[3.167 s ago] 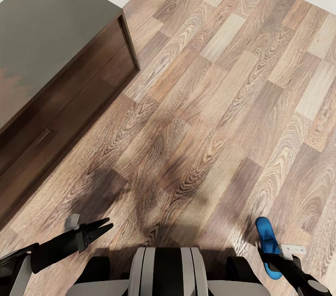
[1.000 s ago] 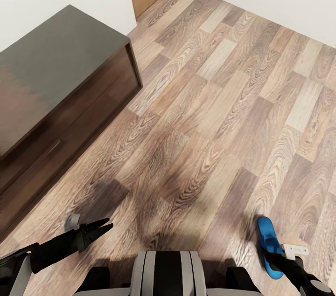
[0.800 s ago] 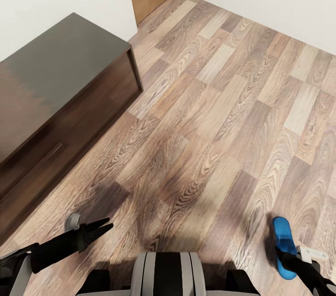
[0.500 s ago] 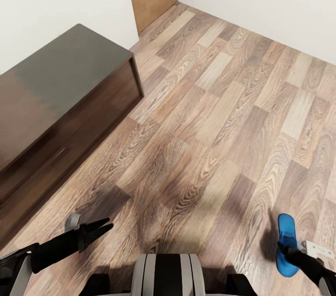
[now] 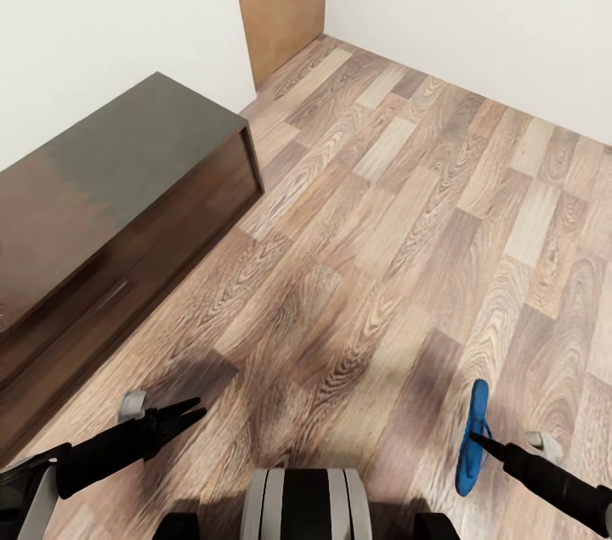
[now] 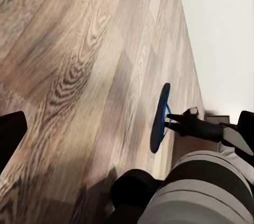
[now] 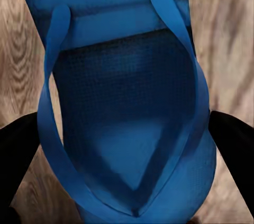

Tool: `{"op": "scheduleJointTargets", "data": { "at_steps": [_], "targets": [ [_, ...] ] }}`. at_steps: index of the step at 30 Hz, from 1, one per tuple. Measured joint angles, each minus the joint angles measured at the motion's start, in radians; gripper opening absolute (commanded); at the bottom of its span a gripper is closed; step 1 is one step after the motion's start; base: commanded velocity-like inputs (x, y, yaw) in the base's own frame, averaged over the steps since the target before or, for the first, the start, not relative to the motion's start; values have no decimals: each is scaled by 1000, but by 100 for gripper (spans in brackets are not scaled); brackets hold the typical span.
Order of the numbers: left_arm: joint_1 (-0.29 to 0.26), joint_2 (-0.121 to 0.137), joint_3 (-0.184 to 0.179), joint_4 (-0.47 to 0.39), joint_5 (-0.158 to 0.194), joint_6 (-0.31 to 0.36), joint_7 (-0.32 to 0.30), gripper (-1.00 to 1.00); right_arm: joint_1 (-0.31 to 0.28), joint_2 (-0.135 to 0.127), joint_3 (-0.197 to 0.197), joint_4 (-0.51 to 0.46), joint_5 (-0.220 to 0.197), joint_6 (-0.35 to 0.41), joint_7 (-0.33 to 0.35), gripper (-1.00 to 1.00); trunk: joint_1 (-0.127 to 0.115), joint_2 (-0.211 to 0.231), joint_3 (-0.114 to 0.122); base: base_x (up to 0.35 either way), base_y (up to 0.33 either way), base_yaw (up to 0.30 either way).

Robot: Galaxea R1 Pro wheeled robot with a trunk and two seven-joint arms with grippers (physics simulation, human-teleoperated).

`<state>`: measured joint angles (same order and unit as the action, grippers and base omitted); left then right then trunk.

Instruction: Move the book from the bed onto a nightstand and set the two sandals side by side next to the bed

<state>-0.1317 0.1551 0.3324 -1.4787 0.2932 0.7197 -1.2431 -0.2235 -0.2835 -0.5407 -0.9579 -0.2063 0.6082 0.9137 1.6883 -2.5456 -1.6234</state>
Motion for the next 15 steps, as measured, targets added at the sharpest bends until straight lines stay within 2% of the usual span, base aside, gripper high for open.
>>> {"op": "scheduleJointTargets", "data": {
  "at_steps": [2, 4, 6, 11, 15],
  "targets": [
    [0, 0, -1, 0, 0, -1, 0, 100, 2, 0, -1, 4, 1, -1, 70, -100, -1, 0, 8, 0, 0, 0],
    [0, 0, -1, 0, 0, -1, 1, 100, 5, -1, -4, 7, 1, -4, 107, -100, -2, 1, 15, 0, 0, 0],
    [0, 0, -1, 0, 0, -1, 0, 100, 7, -1, -18, 7, 1, -8, 118, -100, -3, 1, 23, 0, 0, 0],
    [0, 0, -1, 0, -1, -1, 0, 100, 10, -2, -89, 29, 2, -18, 125, -100, -5, 3, 43, 0, 0, 0],
    [0, 0, -1, 0, -2, -1, 1, 100, 11, -2, -105, 161, 6, -65, 125, -100, -7, 4, 58, 0, 0, 0]
  ]
}}
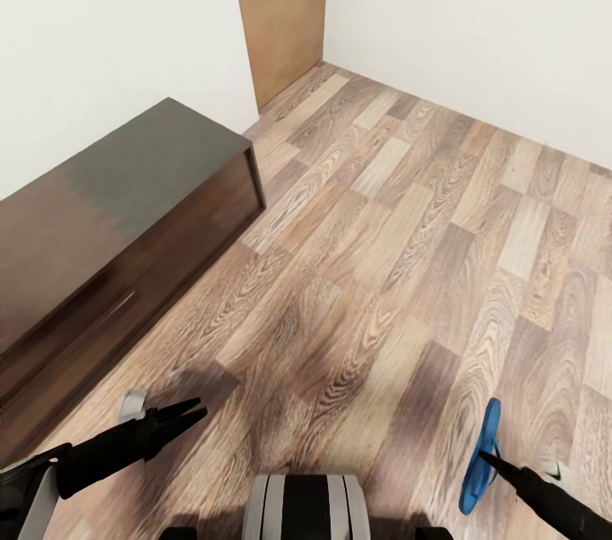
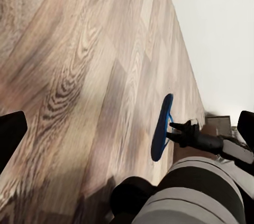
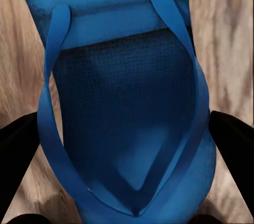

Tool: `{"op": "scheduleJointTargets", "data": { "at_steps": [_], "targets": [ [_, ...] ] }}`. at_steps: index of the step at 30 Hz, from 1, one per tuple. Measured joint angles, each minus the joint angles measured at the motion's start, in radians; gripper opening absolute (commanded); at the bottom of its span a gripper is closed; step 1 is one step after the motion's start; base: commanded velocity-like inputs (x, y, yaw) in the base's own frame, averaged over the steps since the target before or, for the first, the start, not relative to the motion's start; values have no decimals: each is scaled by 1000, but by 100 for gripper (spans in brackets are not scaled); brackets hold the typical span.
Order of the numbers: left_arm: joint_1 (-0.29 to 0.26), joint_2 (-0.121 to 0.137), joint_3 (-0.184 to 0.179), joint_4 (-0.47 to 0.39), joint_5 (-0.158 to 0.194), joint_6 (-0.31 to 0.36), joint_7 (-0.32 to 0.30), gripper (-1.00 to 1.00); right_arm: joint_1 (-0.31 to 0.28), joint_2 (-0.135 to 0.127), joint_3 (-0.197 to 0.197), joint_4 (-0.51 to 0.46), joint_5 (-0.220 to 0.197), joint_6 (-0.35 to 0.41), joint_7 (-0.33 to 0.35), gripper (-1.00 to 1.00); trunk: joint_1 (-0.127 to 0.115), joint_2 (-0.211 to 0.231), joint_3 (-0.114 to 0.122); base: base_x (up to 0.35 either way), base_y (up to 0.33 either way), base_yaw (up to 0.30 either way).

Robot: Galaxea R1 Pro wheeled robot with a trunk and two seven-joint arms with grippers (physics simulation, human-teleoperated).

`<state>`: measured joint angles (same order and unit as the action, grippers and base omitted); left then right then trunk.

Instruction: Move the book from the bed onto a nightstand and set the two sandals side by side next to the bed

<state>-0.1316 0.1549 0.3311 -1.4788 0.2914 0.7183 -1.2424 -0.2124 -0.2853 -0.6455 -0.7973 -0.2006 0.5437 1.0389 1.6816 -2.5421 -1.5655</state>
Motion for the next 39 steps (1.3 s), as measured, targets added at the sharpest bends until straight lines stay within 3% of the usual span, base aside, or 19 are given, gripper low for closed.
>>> {"op": "scheduleJointTargets", "data": {
  "at_steps": [4, 17, 23, 26, 39],
  "targets": [
    [0, -1, -3, 0, -1, 0, 0, 100, 0, 0, -4, 116, -4, -56, 1, -100, -2, 1, 16, 0, 0, 0],
    [0, 0, -3, 0, 1, 0, 0, 100, 0, -1, -4, 141, -4, -73, -1, -100, -8, 4, 66, 0, 0, 0],
    [0, 0, -3, 0, 2, 0, 0, 100, 0, 1, -3, 142, -3, -242, -8, -100, -10, 5, 89, 0, 0, 0],
    [0, 0, -3, 0, 2, 0, 0, 100, 0, 1, -2, 142, -1, -285, -7, -100, -12, 6, 101, 0, 0, 0],
    [0, 0, -2, 0, 0, 0, 0, 100, 0, 1, -4, 142, -3, -295, -9, -100, -18, 9, 151, 0, 0, 0]
  ]
}}
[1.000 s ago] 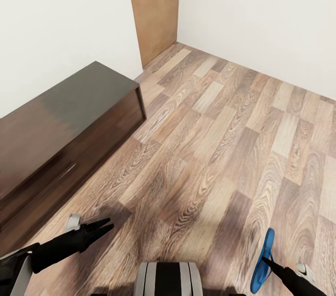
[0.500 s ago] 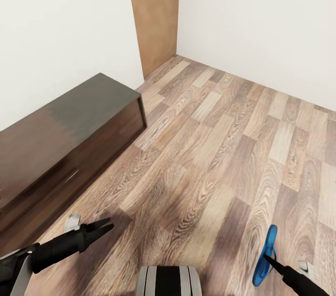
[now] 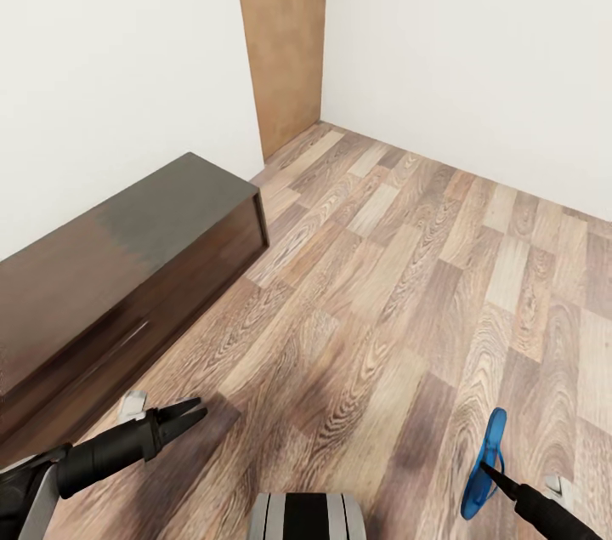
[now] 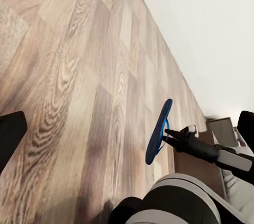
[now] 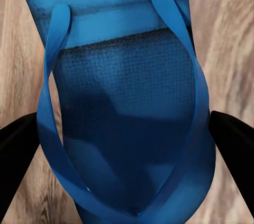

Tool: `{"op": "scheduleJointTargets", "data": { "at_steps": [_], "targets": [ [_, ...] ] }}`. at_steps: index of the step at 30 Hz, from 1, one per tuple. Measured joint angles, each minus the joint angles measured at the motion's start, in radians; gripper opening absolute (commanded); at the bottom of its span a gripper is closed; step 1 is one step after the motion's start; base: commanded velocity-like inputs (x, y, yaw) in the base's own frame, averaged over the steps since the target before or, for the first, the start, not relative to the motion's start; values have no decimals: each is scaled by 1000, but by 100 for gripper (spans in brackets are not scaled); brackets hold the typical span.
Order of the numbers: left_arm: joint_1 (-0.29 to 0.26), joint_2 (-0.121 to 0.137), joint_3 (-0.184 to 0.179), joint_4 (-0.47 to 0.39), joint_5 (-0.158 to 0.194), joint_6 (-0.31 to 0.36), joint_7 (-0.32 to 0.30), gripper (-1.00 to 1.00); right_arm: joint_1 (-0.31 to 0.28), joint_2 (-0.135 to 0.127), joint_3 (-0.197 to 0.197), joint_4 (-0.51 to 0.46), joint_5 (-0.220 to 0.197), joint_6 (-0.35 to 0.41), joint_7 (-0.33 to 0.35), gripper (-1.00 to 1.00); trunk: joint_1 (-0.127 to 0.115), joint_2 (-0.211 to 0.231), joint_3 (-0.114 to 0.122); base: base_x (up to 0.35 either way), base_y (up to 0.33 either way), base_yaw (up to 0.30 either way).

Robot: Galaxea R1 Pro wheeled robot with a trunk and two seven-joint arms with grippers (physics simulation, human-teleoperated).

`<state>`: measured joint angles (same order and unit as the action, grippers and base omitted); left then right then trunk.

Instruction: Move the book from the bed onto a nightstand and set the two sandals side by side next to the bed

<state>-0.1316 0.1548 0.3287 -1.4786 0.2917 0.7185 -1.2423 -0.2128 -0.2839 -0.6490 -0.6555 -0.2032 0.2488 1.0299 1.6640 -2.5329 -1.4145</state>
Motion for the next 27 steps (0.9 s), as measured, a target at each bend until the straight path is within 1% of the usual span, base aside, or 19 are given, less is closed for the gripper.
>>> {"op": "scheduleJointTargets", "data": {
  "at_steps": [10, 14, 16, 18, 21, 22, 25, 27],
  "targets": [
    [0, 0, 2, 6, -1, -2, 6, 100, 0, 5, 2, 2, 3, -13, -7, -100, -4, 2, 39, 0, 0, 0],
    [0, 0, 2, 40, -4, -6, 11, 100, 0, 6, 1, 9, 6, -13, -8, -100, -6, 3, 54, 0, 0, 0],
    [0, 0, 2, 66, -12, -8, 21, 100, 0, 5, 1, 33, 7, -13, -8, -100, -7, 4, 62, 0, 0, 0],
    [0, 0, 2, 98, -36, -10, 48, 100, 0, 4, 2, 79, 9, -14, -9, -100, -8, 4, 70, 0, 0, 0],
    [0, 0, 2, 122, -61, -21, 66, 100, 0, 3, 1, 121, 7, -14, -9, -100, -9, 5, 81, 0, 0, 0],
    [0, 0, 3, 136, -70, -33, 71, 100, 0, 3, 2, 134, 7, -14, -9, -100, -10, 5, 85, 0, 0, 0],
    [0, 0, 3, 175, -79, -73, 78, 100, 0, 5, 1, 148, 6, -14, -10, -100, -11, 6, 97, 0, 0, 0],
    [0, 1, 4, 226, -83, -118, 81, 100, 0, 5, 2, 153, 6, -15, -10, -100, -12, 6, 104, 0, 0, 0]
  ]
}}
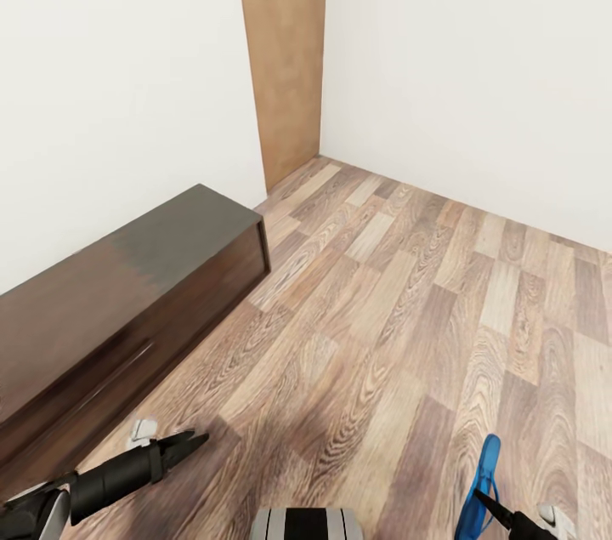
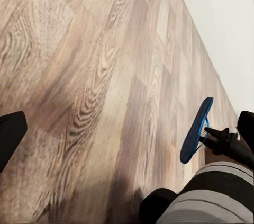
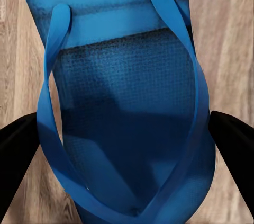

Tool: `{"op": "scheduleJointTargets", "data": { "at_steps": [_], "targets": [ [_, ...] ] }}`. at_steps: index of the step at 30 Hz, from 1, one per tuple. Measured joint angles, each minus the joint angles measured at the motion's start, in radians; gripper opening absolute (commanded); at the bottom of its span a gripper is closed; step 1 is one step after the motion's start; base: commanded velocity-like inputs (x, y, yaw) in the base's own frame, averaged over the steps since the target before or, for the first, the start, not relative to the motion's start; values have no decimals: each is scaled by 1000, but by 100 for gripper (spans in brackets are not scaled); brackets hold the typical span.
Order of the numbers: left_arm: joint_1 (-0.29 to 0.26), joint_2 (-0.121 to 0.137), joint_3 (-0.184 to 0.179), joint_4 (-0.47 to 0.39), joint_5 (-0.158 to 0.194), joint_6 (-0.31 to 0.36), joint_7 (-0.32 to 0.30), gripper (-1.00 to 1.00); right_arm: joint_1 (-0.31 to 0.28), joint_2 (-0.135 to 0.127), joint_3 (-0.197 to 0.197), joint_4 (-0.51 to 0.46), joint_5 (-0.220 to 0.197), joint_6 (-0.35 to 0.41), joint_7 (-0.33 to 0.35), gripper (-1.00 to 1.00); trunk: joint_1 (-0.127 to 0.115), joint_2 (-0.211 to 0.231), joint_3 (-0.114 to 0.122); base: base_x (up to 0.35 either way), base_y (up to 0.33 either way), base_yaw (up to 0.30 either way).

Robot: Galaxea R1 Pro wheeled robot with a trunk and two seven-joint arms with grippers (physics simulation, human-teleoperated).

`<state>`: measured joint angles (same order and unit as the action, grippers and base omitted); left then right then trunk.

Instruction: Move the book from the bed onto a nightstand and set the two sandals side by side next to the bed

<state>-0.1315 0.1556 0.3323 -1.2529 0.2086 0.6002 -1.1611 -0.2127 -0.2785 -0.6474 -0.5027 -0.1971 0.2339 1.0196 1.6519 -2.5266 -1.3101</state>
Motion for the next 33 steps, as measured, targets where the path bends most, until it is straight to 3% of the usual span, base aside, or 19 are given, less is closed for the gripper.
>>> {"op": "scheduleJointTargets", "data": {
  "at_steps": [4, 8, 13, 33],
  "targets": [
    [0, 1, 0, 123, -10, -125, 15, 100, 0, 2, 1, 4, 1, -3, 0, -100, -2, 1, 15, 0, 0, 0],
    [0, 1, -1, 191, -28, -242, 105, 100, 0, 3, 2, 5, 1, -49, 0, -100, -4, 2, 31, 0, 0, 0],
    [-5, -3, -7, 200, -32, -260, 143, 100, 0, 2, 2, 6, 1, -72, 0, -100, -6, 3, 50, 0, 0, 0],
    [-5, 1, -4, 336, -33, -326, 145, 100, 0, 3, 4, 6, 3, -75, -1, -100, -15, 8, 128, 0, 0, 0]
  ]
}}
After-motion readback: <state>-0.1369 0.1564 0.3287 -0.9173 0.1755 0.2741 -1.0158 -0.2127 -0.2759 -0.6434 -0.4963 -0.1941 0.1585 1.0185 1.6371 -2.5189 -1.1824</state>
